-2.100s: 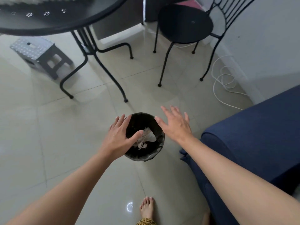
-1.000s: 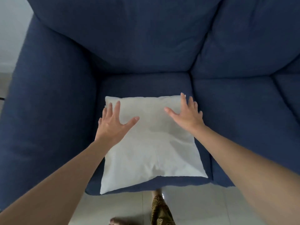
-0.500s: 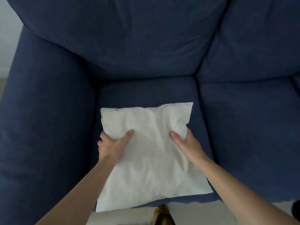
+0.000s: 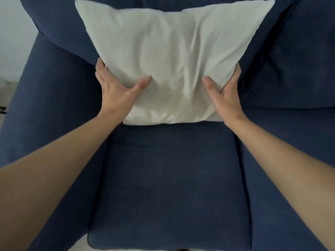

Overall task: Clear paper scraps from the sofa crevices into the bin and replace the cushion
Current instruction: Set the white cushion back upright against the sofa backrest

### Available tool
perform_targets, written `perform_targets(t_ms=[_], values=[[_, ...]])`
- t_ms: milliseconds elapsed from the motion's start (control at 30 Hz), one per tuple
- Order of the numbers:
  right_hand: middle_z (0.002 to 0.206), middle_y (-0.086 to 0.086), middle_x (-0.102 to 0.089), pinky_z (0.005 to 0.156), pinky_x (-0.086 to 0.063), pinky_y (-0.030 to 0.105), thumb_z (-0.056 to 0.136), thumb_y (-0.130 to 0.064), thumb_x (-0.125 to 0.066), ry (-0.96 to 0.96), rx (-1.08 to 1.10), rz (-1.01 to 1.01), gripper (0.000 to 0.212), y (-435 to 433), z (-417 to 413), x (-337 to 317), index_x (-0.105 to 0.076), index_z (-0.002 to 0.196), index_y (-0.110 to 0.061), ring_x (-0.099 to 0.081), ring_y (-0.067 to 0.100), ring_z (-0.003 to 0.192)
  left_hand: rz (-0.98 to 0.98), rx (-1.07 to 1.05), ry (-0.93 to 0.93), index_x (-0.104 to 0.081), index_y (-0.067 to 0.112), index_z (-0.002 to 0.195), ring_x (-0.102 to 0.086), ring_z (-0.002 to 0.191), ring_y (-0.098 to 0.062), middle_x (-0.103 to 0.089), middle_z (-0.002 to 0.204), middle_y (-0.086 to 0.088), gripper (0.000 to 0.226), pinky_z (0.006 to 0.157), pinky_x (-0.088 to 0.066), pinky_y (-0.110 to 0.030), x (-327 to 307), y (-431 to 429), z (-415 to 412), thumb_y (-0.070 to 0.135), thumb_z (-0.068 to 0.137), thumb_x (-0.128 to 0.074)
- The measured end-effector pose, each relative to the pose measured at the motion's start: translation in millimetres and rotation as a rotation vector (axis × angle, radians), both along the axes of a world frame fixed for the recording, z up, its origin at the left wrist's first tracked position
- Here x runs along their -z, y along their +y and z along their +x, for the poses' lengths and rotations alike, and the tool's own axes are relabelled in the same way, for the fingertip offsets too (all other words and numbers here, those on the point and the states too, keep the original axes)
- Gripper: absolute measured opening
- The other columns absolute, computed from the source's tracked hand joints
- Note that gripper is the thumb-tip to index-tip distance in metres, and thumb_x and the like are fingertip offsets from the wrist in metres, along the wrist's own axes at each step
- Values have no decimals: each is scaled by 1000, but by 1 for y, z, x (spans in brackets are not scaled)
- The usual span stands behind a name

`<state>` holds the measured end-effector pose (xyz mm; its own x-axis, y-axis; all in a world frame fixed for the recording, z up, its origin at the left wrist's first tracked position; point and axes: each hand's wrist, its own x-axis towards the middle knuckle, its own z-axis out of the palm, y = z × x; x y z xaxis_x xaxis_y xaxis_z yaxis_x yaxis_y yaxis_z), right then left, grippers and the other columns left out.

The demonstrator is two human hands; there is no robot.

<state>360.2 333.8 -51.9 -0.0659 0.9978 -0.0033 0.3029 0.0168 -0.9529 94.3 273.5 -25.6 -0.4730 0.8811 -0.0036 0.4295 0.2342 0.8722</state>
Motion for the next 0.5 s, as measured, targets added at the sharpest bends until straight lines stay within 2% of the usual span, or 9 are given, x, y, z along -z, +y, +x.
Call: perform_targets(t_ms=[133,233,333,400,500], values=[[158,0,-26,121,-34,37,79,-63,-76,-42,-14,-16,116,25,0,12,-5,159,-18,-33,12,145,-9,44,67,0,12,154,-21,139,-9,-14,151,2,129,118,-24,-33,8,30,-6,66,68,-79],[156,-2,-22,115,-30,31,81,-56,-78,-96,-36,-55,114,31,0,24,-3,159,-19,-29,11,143,-60,81,82,7,15,156,-17,137,-5,-9,153,4,130,114,-20,-28,21,39,-12,66,71,-77],[154,-1,-22,110,-25,27,84,-56,-75,-175,-94,-123,112,38,3,32,-1,160,-20,-26,7,136,-101,138,91,8,20,156,-19,138,-8,-10,155,3,127,115,-22,-33,28,43,-20,64,73,-77],[157,1,-23,113,-26,30,82,-62,-73,-201,-124,-175,114,45,7,34,0,160,-21,-27,9,138,-114,166,82,6,23,157,-21,140,-11,-14,156,2,126,117,-23,-38,28,45,-24,66,71,-77],[161,-3,-26,123,-28,42,77,-72,-71,-225,-177,-194,118,52,11,28,-2,160,-25,-28,14,147,-130,191,60,5,30,157,-22,141,-10,-17,157,4,128,118,-23,-41,26,46,-30,70,67,-77]])
